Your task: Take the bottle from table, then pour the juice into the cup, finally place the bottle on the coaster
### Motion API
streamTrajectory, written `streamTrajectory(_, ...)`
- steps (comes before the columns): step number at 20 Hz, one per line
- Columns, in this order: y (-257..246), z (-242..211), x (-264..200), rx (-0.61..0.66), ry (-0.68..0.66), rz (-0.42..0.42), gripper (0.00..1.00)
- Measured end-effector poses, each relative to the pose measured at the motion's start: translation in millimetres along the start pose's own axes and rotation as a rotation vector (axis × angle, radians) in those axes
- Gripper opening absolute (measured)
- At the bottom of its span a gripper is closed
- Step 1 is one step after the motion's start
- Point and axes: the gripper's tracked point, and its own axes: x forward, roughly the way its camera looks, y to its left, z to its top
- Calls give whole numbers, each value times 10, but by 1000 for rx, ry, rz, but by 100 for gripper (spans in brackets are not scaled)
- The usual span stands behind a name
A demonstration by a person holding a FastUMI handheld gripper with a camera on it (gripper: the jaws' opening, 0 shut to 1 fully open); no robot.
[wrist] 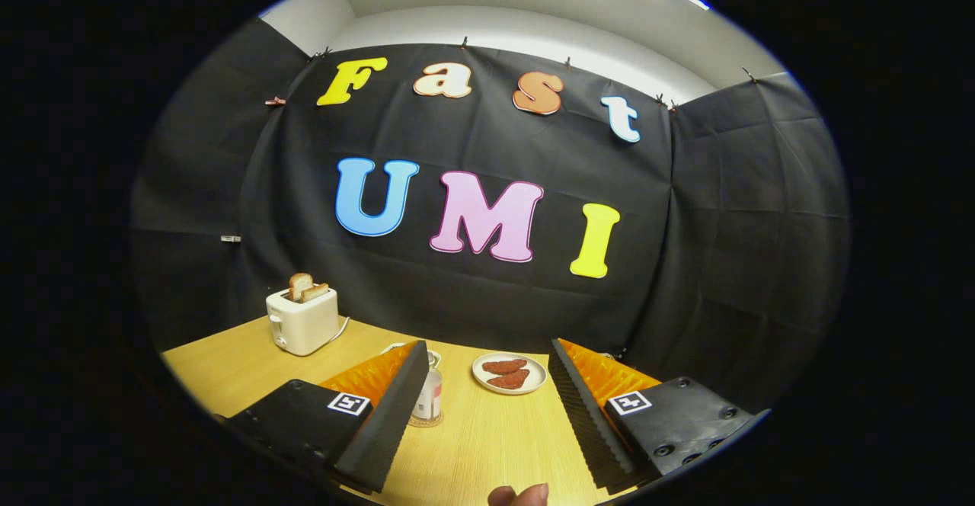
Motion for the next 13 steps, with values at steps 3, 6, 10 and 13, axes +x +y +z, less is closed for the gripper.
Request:
streamTrajectory(3, -72, -3, -156, 12, -2, -11, 97)
streamTrajectory(6, -203, -98, -256, 9, 12, -28, 97)
streamTrajectory(10, -322, -144, -281, -4, 17, -49, 97)
streamTrajectory(13, -345, -157, -300, -11, 15, -49, 97)
